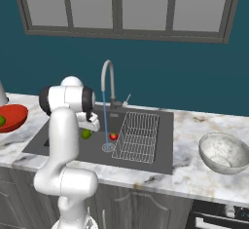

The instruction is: Pick the limes from the sink and place them in one bowl. Place the tomato in the other bowl. Then turn off the sink faucet.

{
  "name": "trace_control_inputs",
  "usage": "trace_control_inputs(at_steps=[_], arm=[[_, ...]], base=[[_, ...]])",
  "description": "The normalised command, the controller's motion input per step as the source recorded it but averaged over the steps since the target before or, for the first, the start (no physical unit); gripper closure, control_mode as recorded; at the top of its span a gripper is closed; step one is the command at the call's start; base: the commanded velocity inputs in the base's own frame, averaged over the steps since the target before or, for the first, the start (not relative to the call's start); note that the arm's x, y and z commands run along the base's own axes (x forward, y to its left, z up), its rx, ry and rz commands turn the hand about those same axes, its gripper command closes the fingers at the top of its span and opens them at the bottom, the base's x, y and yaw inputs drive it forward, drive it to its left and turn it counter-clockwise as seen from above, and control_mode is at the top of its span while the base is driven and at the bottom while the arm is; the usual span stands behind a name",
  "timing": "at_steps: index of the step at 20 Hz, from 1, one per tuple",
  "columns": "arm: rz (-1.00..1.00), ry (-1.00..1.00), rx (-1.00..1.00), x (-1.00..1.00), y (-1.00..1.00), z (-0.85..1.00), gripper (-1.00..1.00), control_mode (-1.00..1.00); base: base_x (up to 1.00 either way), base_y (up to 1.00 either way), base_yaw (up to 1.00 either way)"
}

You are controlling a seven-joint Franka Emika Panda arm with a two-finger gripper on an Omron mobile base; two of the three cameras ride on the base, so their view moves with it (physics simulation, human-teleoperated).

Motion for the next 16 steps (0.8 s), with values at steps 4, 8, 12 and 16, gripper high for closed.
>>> trace_control_inputs(at_steps=[4,8,12,16], arm=[[-0.03,0.00,0.00,0.25,0.04,-0.22,-1.00,-1.00],[-0.03,0.00,0.00,0.23,0.02,-0.21,-1.00,-1.00],[-0.03,0.00,0.00,0.23,0.03,-0.23,-1.00,-1.00],[-0.03,0.00,0.00,0.18,0.06,-0.27,-1.00,-1.00]], base=[[0.00,0.00,0.00],[0.00,0.00,0.00],[0.00,0.00,0.00],[0.00,0.00,0.00]])
